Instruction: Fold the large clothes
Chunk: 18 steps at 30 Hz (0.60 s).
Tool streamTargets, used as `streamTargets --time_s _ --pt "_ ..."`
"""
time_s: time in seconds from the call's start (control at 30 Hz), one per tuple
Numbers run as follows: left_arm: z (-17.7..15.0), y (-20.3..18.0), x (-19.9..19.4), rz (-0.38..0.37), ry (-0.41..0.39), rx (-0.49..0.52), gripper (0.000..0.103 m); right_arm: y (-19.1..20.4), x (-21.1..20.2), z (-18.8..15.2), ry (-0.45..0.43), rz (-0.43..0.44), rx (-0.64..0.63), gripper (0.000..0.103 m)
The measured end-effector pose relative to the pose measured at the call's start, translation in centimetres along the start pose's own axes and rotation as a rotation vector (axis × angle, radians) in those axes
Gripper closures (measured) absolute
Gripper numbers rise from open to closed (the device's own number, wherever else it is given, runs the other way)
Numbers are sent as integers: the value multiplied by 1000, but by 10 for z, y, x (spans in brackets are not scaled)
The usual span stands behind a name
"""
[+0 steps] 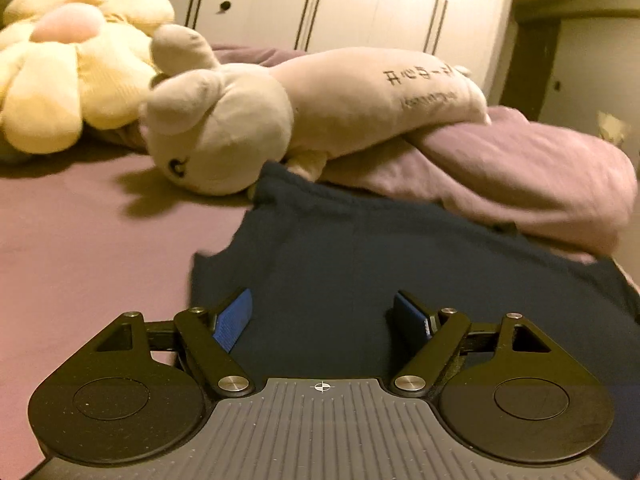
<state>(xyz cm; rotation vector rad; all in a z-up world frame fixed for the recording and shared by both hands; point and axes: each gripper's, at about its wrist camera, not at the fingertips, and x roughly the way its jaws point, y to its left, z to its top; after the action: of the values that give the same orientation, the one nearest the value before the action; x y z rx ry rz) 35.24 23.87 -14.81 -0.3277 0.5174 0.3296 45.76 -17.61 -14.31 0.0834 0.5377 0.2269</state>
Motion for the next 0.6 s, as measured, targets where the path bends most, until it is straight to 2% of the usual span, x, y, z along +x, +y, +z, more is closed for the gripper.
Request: streamTargets --time_s 0.17,0.27,0.3,0.4,0.43,0.6 --pt "-32 11 -61 -67 70 -17 14 -31 -84 -41 53 23 55 76" --pt "-50 11 -96 -73 127 11 9 -48 -110 -56 164 5 183 56" --pt "-55 12 -104 -77 158 9 9 -57 -115 -61 194 19 249 56" --pt "-68 25 -120 -135 295 -103 10 -79 -122 -67 231 96 430 56" --pt "-69 30 -123 -156 314 -142 10 -85 -122 -67 241 128 486 54" --pt "-59 48 -127 -193 295 -348 8 -101 -104 -69 256 234 717 40"
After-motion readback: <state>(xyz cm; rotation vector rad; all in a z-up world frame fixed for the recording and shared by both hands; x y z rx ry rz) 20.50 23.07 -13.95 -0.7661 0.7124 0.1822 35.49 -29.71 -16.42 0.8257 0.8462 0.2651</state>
